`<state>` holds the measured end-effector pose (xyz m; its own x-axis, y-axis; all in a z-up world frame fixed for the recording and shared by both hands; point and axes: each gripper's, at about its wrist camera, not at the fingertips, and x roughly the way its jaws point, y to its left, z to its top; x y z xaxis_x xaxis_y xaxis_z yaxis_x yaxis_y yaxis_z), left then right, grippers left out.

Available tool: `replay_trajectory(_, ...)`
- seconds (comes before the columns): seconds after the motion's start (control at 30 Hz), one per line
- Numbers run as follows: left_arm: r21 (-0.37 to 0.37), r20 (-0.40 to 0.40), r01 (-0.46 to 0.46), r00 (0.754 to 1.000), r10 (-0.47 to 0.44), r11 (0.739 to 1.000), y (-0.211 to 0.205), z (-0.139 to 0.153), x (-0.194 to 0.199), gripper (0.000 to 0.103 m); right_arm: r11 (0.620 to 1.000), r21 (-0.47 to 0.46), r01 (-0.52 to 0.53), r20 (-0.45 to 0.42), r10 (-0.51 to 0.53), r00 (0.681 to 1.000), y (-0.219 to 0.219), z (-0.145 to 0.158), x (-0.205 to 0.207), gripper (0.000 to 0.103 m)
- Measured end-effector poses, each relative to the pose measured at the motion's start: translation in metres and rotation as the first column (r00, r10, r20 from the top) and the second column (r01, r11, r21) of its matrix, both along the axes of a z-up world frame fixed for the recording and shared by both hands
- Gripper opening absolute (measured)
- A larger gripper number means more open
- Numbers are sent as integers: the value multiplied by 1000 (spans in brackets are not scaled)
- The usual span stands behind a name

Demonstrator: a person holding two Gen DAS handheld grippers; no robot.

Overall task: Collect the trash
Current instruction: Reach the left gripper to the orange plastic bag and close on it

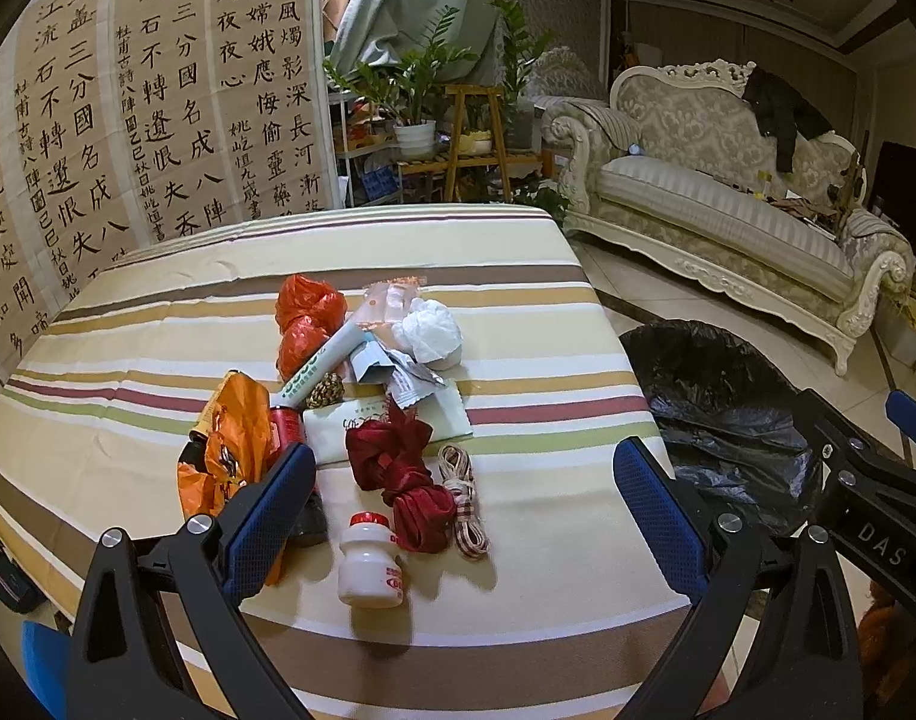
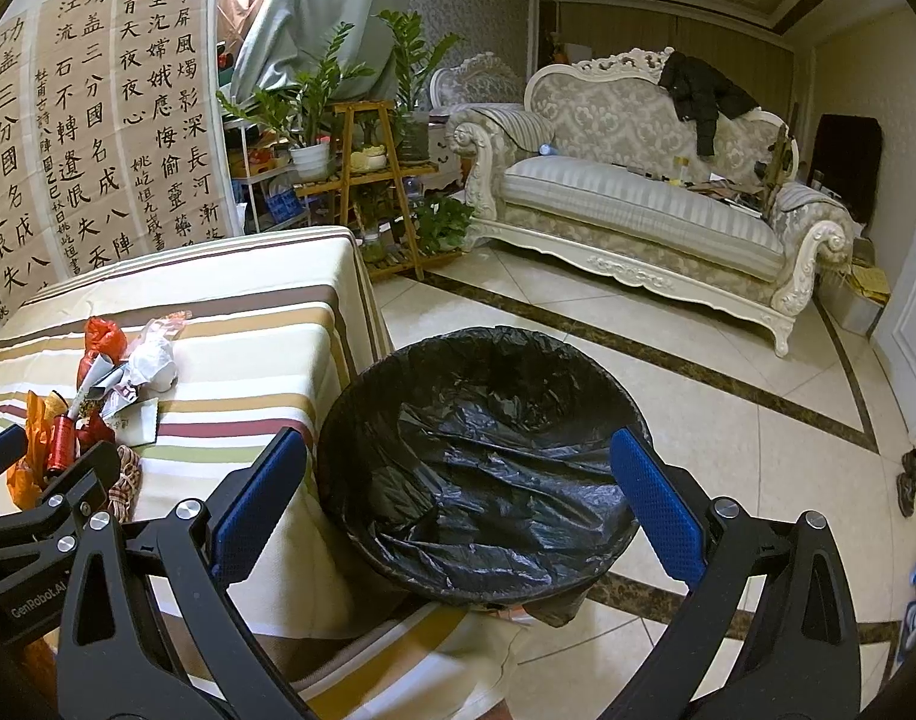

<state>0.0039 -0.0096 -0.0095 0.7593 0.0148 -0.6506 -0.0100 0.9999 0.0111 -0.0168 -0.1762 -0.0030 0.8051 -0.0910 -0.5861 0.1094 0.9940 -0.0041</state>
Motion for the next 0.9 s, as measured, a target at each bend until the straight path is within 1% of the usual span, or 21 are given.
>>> replay_trajectory(0.13,3,-6,-4,1000,4,1000,4,-3,0,97,1000,-3,-2,0,2,1000,0,-1,0,99)
replay_trajectory(0.33,-17,-27,-13,1000,12,1000,22,-1,-5,96,1000,-4,-16,-12,16,1000,10,-4,1,99)
replay_trajectory(0.43,-31,-35,-27,999,26,999,39,1,-10,96,999,-8,-33,-19,33,999,20,-4,2,99)
replay_trajectory(0.7,-26,-40,-77,996,76,997,82,2,-22,95,996,-1,-88,-44,87,995,49,-3,5,99)
replay_trajectory(0.73,-25,-41,-83,996,81,996,85,2,-22,93,996,2,-94,-46,94,994,52,-3,6,99)
replay_trajectory(0.8,-23,-54,-97,994,96,995,94,-2,-22,87,994,2,-110,-50,110,993,58,-3,6,99)
replay_trajectory(0.83,-23,-61,-100,993,98,995,96,-3,-21,77,993,-1,-115,-51,114,992,62,-3,7,99)
replay_trajectory(0.87,-22,-77,-104,992,103,994,100,-5,-20,73,993,-3,-120,-52,119,991,65,-3,7,99)
replay_trajectory(0.9,-26,-88,-108,991,105,994,104,-7,-19,73,992,-3,-126,-55,125,991,68,-4,7,98)
